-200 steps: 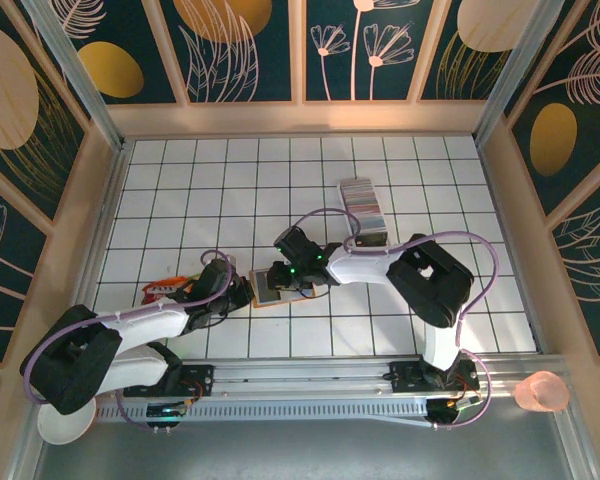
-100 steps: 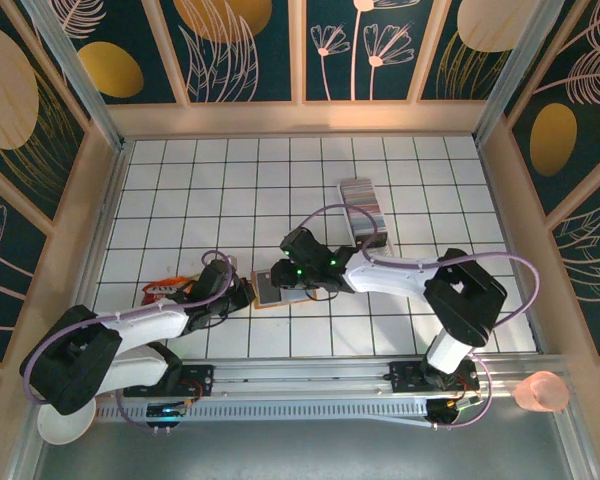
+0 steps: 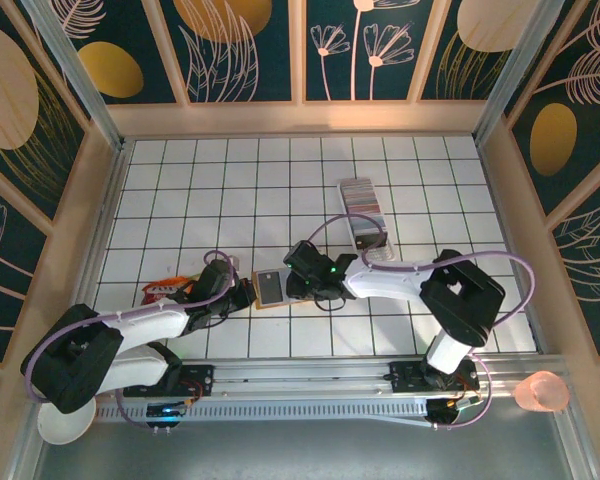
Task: Put the credit cards into the card holder
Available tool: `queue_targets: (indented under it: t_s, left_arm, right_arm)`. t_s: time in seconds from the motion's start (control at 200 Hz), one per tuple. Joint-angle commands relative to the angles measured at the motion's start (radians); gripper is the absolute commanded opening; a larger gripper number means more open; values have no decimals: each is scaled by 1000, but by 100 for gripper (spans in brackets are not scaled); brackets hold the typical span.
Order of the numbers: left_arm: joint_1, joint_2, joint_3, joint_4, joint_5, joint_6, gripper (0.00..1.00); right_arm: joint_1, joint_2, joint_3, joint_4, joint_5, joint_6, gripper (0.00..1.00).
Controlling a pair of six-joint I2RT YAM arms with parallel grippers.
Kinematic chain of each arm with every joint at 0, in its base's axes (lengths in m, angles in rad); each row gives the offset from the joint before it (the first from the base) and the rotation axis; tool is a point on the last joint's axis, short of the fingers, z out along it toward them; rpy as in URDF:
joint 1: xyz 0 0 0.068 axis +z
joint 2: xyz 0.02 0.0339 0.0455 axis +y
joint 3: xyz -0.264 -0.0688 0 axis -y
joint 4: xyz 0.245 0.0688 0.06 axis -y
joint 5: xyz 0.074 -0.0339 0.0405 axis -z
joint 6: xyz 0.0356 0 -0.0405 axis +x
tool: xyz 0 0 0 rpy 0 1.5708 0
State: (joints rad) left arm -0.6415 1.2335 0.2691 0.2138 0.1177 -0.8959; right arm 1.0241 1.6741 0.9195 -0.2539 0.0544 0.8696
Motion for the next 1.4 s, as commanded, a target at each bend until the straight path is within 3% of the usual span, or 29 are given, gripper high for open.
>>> queue_targets:
  t_s: [0.0, 0.395, 1.396]
  left_arm:
    - [-6, 11, -8, -19, 20, 25, 3]
    - [-6, 0, -16, -22, 25, 26, 3]
    - [-6, -33, -30, -27, 1, 18, 1]
  right_arm:
    - [11, 37, 28, -75, 71, 18, 38]
    - [34, 123, 83, 17, -3, 21, 39]
    - [53, 115, 75, 327, -133, 84, 39]
